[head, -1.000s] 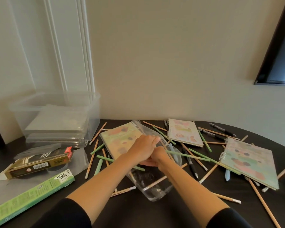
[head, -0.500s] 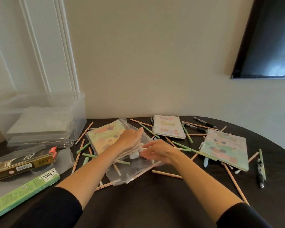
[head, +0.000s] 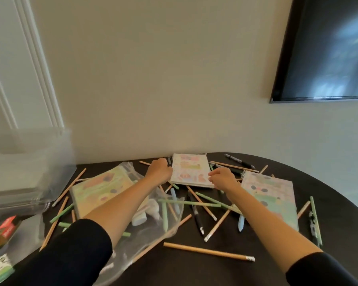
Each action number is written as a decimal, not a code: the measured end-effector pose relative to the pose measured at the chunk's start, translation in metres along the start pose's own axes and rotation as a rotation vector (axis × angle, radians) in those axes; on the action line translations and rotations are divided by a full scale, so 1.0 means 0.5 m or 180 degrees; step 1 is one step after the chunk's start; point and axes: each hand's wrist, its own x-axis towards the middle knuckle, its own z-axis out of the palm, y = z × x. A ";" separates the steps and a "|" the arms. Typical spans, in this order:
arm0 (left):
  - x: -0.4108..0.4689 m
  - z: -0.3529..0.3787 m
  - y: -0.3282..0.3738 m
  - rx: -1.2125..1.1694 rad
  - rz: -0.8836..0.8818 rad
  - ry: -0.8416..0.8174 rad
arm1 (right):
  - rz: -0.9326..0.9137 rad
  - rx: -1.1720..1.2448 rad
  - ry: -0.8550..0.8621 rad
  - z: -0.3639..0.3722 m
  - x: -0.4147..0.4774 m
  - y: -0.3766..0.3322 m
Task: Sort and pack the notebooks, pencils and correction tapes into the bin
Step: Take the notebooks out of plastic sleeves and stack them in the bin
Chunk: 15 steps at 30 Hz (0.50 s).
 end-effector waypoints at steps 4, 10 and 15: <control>0.076 0.038 -0.001 -0.0364 -0.0334 -0.0330 | -0.0274 -0.0874 -0.0024 0.018 0.058 0.005; 0.138 0.084 -0.007 -0.1005 -0.0872 -0.0449 | -0.0186 -0.1611 -0.0232 0.039 0.109 0.020; 0.149 0.091 -0.007 -0.1352 -0.1077 -0.0522 | -0.0067 -0.0779 0.0089 0.038 0.129 0.037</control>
